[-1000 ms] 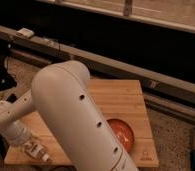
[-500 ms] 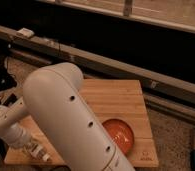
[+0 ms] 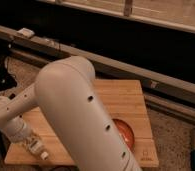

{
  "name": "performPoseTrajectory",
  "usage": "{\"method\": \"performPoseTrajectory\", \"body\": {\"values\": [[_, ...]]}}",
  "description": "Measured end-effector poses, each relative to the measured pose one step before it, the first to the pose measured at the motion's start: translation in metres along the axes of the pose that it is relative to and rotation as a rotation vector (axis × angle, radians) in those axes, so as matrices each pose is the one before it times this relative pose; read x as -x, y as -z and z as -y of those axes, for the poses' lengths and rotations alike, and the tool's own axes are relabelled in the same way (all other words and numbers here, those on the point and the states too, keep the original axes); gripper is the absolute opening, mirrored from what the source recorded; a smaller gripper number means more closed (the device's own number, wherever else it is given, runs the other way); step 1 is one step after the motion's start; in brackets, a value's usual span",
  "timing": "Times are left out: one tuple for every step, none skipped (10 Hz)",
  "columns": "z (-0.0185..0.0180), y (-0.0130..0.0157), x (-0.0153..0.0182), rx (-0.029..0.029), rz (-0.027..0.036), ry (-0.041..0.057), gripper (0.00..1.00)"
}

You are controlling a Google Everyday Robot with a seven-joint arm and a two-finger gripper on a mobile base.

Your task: Place the bottle in the ceramic bowl

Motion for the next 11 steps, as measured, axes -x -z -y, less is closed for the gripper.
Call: {"method": "performPoseTrajectory", "body": {"values": [[0.02051, 0.02231, -0.00775, 0.00731, 0.01795, -0.02994, 0.00], [0.02113, 0.01304, -0.00618, 0.00573, 0.01139, -0.03202, 0.00], [0.01889, 0.00647, -0.00387, 0.00332, 0.00646, -0.03002, 0.00], [0.03118, 0.00758, -0.00714, 0.00428, 0.00846, -0.05534, 0.00], [0.03050, 0.00475, -0.01144, 0.00017, 0.00351, -0.05684, 0.00], [0.02763, 0.00260, -0.01139, 0.00046, 0.00230, -0.05181, 0.00], [0.02095, 0.00177, -0.00886, 0.00166, 0.00226, -0.04386, 0.00], [0.02666, 0.00226, -0.01234, -0.00087, 0.00031, -0.05727, 0.00], [0.02817, 0.00193, -0.01275, -0.00353, -0.00065, -0.06126, 0.00], [0.01703, 0.00020, -0.00730, -0.00361, -0.00240, -0.03895, 0.00], [0.02697, -0.00210, -0.00888, -0.01738, -0.01309, -0.06190, 0.00]]}}
